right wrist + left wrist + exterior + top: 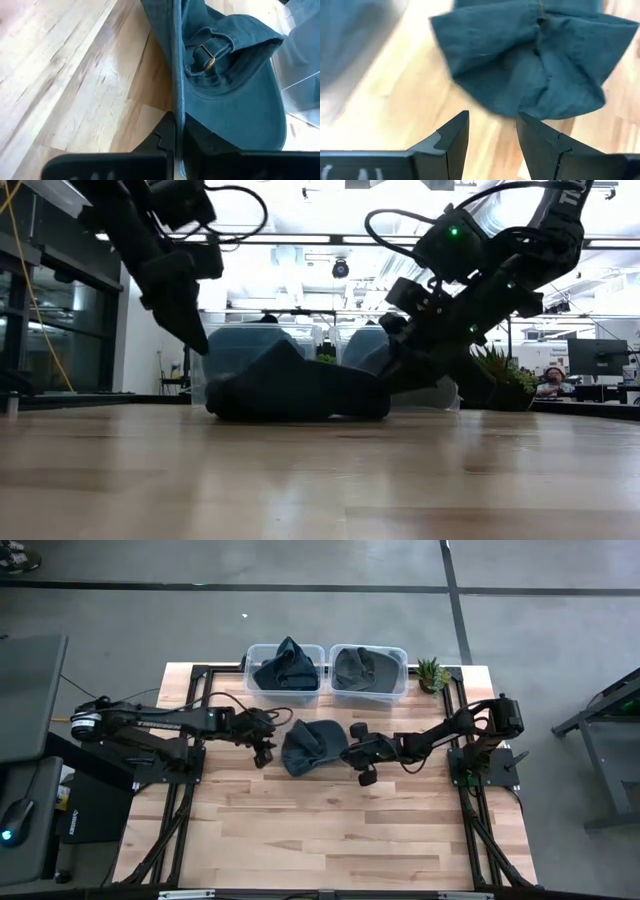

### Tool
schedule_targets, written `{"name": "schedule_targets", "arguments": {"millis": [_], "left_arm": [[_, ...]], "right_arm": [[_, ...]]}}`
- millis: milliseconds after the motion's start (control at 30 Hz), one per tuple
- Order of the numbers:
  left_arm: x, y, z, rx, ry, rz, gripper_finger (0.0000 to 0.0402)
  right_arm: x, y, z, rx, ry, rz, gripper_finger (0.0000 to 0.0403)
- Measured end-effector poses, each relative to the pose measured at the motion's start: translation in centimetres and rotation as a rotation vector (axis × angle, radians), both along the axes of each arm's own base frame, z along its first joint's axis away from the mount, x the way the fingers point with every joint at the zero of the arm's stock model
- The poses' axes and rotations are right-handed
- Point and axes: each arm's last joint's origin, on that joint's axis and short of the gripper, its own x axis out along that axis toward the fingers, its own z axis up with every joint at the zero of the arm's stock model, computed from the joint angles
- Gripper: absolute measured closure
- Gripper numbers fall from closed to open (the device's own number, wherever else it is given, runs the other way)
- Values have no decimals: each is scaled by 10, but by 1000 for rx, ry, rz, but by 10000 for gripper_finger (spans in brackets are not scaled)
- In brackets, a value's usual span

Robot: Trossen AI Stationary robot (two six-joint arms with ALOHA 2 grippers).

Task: Pick and place caps into container
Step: Put the dark blue cap into the left transparent container

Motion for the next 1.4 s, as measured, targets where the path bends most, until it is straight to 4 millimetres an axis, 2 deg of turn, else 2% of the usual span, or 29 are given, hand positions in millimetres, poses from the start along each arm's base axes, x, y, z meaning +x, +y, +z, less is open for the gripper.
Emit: {"name": "schedule_targets", "arguments": {"millis": [233, 433, 833, 1033, 1400], "left_arm": [[-20, -1, 19, 45, -47, 62, 239], [-27, -1, 21, 55, -26, 76, 239], [-27, -2, 20, 37, -24, 41, 239], [-20, -2, 16, 42, -10, 18, 239], [-19, 0, 14, 67, -2, 39, 239]], "right_arm": [[2, 1, 3, 6, -36, 3, 400], [11, 7, 11, -1, -64, 12, 401], [12, 9, 11, -16, -8, 1, 401], [13, 9, 12, -5, -19, -16, 401], [25, 19, 30, -61, 15, -48, 401]]}}
